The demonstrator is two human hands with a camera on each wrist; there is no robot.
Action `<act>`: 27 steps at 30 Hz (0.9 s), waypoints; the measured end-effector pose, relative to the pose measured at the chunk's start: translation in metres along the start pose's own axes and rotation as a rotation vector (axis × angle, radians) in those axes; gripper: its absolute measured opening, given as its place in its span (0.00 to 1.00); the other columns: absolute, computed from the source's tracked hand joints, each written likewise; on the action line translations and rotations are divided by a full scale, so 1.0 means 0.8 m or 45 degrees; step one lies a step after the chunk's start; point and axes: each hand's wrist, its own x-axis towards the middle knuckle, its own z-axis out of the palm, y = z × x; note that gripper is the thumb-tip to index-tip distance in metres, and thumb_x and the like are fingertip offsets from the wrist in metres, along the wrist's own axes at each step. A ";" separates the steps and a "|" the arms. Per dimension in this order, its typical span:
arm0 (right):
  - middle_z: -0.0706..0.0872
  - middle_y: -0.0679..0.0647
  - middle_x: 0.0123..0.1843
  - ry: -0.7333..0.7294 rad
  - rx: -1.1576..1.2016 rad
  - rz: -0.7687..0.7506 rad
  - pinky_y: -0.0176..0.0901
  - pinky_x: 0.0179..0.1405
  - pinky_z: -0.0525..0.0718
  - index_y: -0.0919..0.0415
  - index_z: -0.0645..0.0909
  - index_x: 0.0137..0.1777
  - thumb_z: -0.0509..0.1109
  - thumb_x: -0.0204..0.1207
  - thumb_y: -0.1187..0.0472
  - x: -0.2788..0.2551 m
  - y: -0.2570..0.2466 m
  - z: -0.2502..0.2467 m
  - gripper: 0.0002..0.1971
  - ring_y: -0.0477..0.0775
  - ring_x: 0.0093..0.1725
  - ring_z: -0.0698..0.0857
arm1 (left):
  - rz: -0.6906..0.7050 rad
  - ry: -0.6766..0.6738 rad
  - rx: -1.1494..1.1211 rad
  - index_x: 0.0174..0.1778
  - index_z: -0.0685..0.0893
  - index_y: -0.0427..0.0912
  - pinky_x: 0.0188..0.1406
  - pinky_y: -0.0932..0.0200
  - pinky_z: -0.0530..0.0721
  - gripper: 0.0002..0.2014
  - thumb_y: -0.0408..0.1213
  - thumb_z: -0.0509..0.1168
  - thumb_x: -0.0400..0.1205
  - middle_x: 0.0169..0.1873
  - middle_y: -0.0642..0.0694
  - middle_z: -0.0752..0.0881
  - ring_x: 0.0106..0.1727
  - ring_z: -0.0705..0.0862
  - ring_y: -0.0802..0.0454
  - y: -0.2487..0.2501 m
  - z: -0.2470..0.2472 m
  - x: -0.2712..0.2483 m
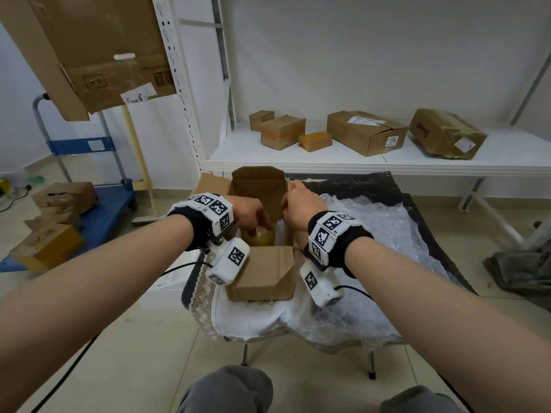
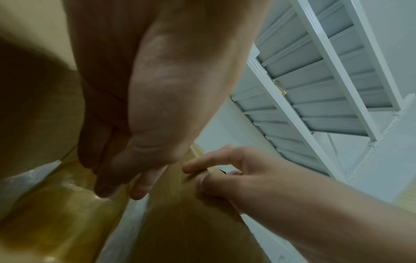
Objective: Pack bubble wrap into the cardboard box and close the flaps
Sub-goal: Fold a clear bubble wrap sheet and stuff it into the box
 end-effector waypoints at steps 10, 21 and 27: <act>0.83 0.58 0.66 0.030 0.412 0.092 0.57 0.66 0.81 0.53 0.80 0.67 0.63 0.81 0.60 -0.026 0.006 -0.042 0.16 0.62 0.64 0.82 | 0.021 0.370 -0.284 0.46 0.90 0.44 0.49 0.53 0.90 0.07 0.29 0.68 0.80 0.45 0.44 0.92 0.47 0.91 0.47 0.020 -0.028 -0.022; 0.87 0.60 0.56 0.184 0.620 0.263 0.60 0.55 0.88 0.54 0.83 0.50 0.64 0.78 0.59 -0.062 0.059 -0.077 0.07 0.63 0.55 0.87 | 0.204 0.539 -0.263 0.42 0.88 0.37 0.41 0.59 0.86 0.06 0.36 0.74 0.78 0.35 0.43 0.91 0.31 0.87 0.54 0.135 -0.040 -0.037; 0.90 0.63 0.51 0.012 0.569 0.455 0.58 0.54 0.90 0.61 0.85 0.56 0.63 0.82 0.60 -0.085 0.122 -0.087 0.11 0.59 0.49 0.91 | 0.261 0.405 -0.208 0.43 0.89 0.41 0.38 0.61 0.86 0.05 0.39 0.75 0.77 0.40 0.45 0.92 0.37 0.89 0.54 0.205 -0.019 -0.025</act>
